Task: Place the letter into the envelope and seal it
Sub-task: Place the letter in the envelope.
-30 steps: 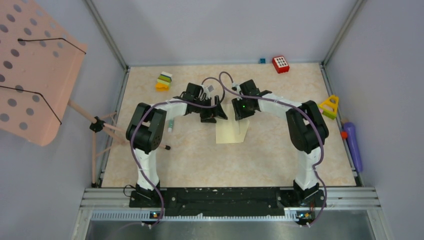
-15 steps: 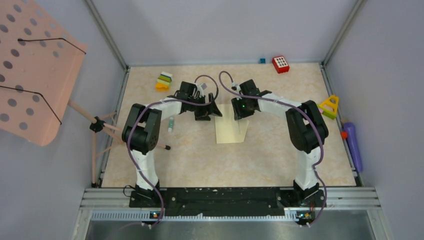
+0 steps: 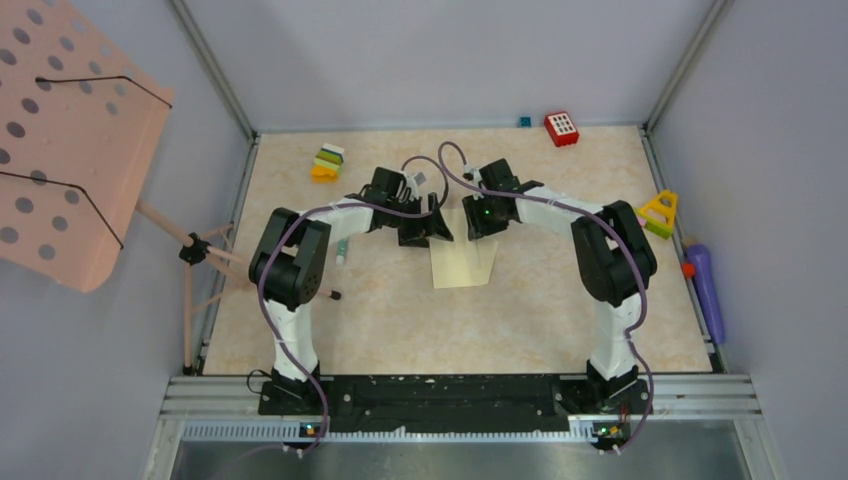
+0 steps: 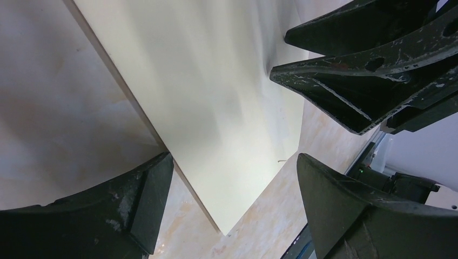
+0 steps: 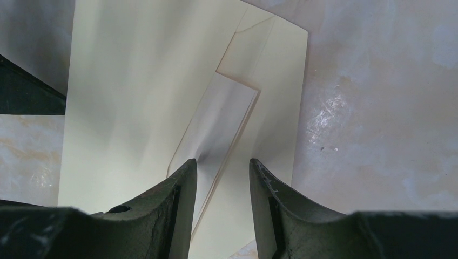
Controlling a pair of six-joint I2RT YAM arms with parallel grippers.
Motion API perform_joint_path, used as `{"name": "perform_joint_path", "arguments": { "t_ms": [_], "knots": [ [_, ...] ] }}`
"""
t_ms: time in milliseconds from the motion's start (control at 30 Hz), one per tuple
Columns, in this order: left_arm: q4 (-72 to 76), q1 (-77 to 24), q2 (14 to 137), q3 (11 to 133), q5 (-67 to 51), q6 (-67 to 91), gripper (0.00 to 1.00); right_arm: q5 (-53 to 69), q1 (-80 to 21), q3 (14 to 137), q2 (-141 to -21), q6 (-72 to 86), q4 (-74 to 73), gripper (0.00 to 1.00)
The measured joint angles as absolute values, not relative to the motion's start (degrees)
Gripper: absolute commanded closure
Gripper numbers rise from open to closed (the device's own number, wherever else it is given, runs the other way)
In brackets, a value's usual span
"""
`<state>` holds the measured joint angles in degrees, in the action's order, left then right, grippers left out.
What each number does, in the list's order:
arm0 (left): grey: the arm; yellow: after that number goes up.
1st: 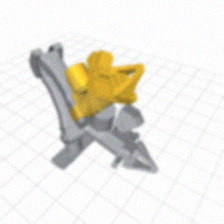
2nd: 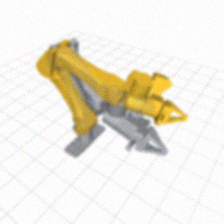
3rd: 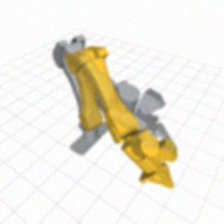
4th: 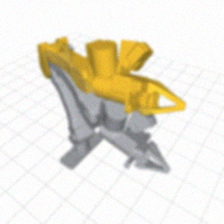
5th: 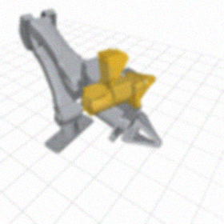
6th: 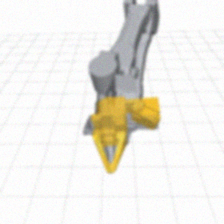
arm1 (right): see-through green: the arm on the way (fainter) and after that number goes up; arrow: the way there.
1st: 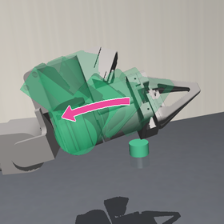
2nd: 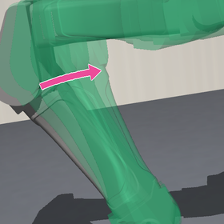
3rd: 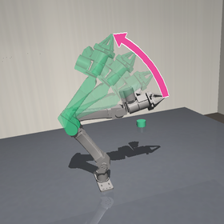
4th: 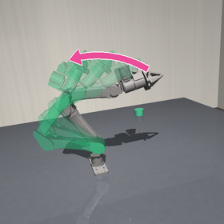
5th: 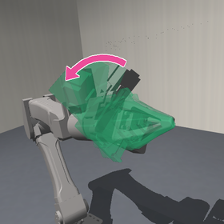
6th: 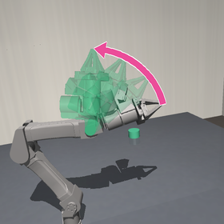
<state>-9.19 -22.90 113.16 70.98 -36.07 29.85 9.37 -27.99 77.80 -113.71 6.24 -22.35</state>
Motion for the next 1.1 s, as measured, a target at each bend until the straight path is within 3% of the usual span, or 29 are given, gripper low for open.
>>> {"name": "perform_joint_path", "arguments": {
  "t_ms": [1100],
  "knots": [
    [-9.45, -23.73, 113.40, 71.46, -35.27, 30.09, 0.11, 14.90, -27.97, 77.80, -114.08, 11.18, -22.22, 0.59]
  ]
}}
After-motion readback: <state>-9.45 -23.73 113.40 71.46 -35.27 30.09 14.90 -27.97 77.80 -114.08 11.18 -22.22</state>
